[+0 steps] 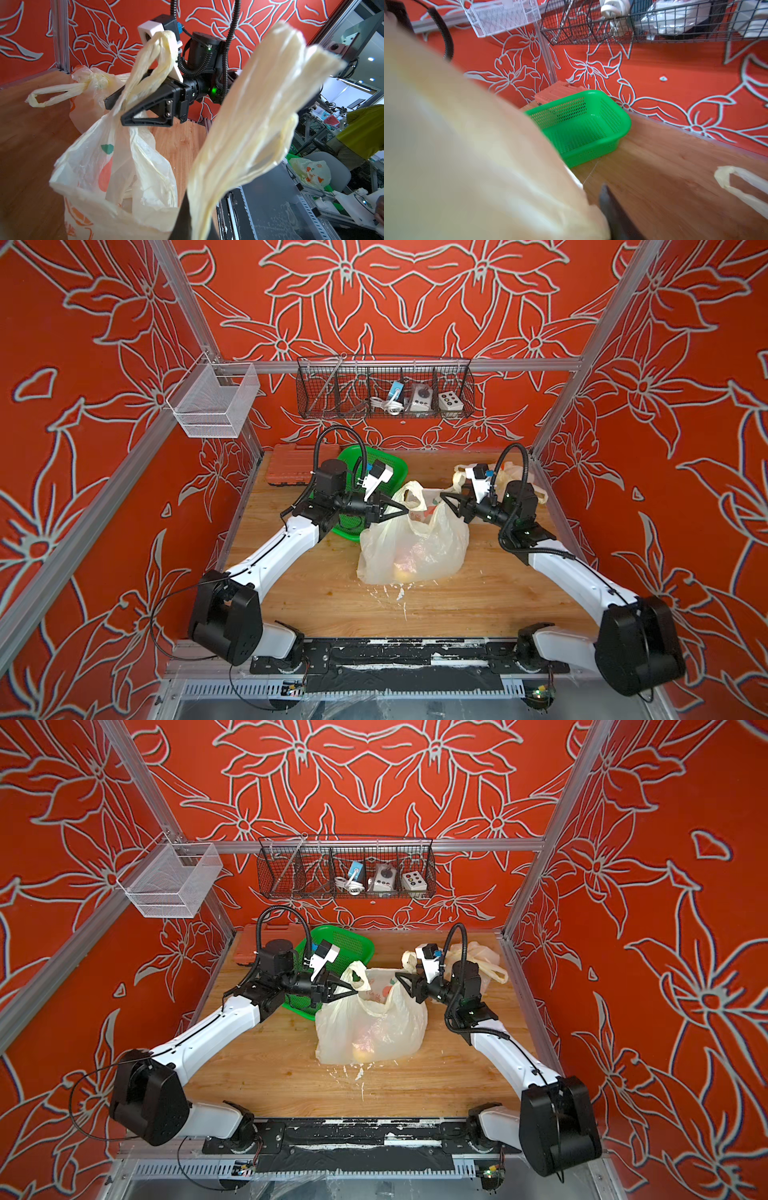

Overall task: Place the peach into a plastic bag & tie a knot
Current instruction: Cross the plastic bag at the center of the board.

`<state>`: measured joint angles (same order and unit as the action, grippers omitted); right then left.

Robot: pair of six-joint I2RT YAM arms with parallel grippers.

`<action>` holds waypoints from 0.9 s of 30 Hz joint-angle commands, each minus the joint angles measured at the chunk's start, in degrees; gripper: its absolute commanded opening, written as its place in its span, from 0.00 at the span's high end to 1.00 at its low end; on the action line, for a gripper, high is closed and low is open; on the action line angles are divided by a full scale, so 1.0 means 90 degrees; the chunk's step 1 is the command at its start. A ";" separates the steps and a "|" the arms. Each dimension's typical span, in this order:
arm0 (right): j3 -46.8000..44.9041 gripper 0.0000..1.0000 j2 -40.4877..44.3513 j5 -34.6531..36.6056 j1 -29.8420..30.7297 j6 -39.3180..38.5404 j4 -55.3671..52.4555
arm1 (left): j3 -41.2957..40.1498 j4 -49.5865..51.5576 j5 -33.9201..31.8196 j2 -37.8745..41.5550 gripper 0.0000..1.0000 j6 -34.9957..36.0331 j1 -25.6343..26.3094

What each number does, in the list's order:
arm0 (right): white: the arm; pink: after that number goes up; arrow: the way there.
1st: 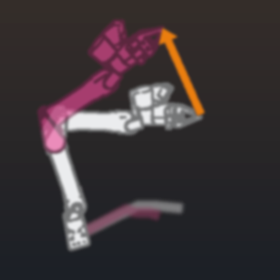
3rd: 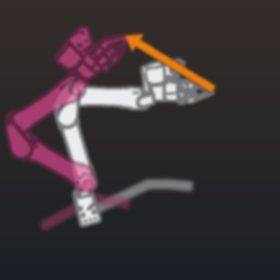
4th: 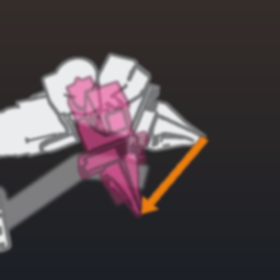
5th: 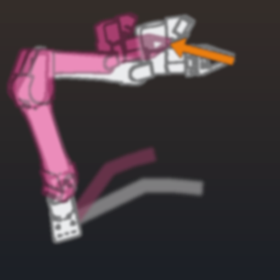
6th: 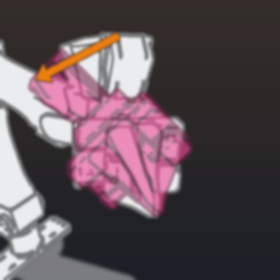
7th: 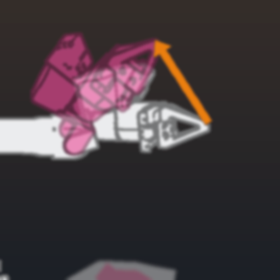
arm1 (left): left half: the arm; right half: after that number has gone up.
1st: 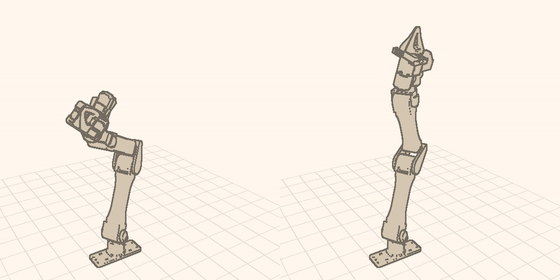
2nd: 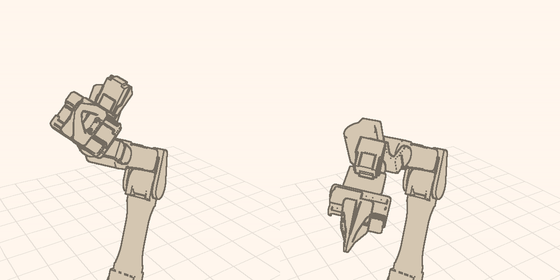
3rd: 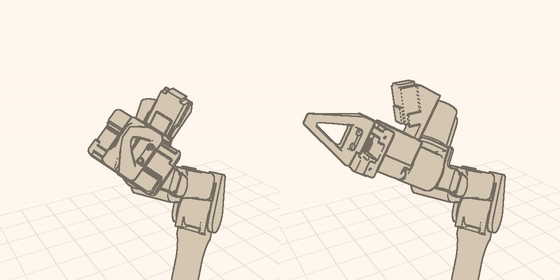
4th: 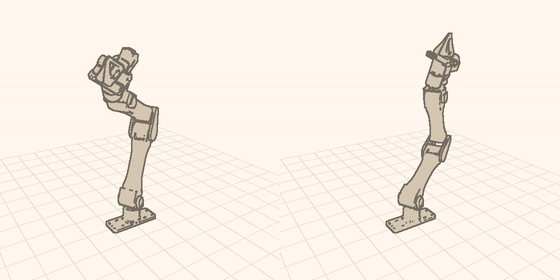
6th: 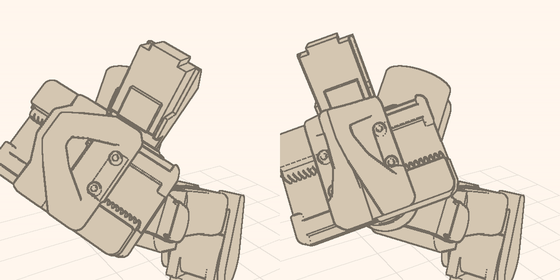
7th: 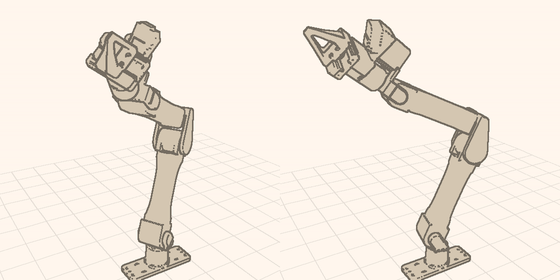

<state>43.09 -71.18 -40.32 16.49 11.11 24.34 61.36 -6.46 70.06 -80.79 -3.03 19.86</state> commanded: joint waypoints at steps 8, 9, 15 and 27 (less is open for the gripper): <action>0.0460 1.00 0.1477 0.2365 0.1157 -0.1659 -0.3339 | 0.1915 0.3293 -0.1169 -0.0702 1.00 -0.0794 -0.0061; 0.0523 1.00 0.1587 0.2754 0.1371 -0.1828 -0.3651 | 0.2079 0.3628 -0.1247 -0.0801 1.00 -0.0691 -0.0018; 0.1006 1.00 0.1834 0.3656 0.2268 -0.1883 -0.5024 | 0.3180 0.5602 -0.1379 -0.1660 1.00 0.0247 0.0498; 0.1961 1.00 0.0684 0.3293 0.2601 -0.1488 -0.5598 | 0.2976 0.4847 -0.1113 -0.1655 0.87 0.1182 0.1190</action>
<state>59.20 -64.27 -9.13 39.72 -3.18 -23.68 89.73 40.18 58.39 -98.21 4.67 30.41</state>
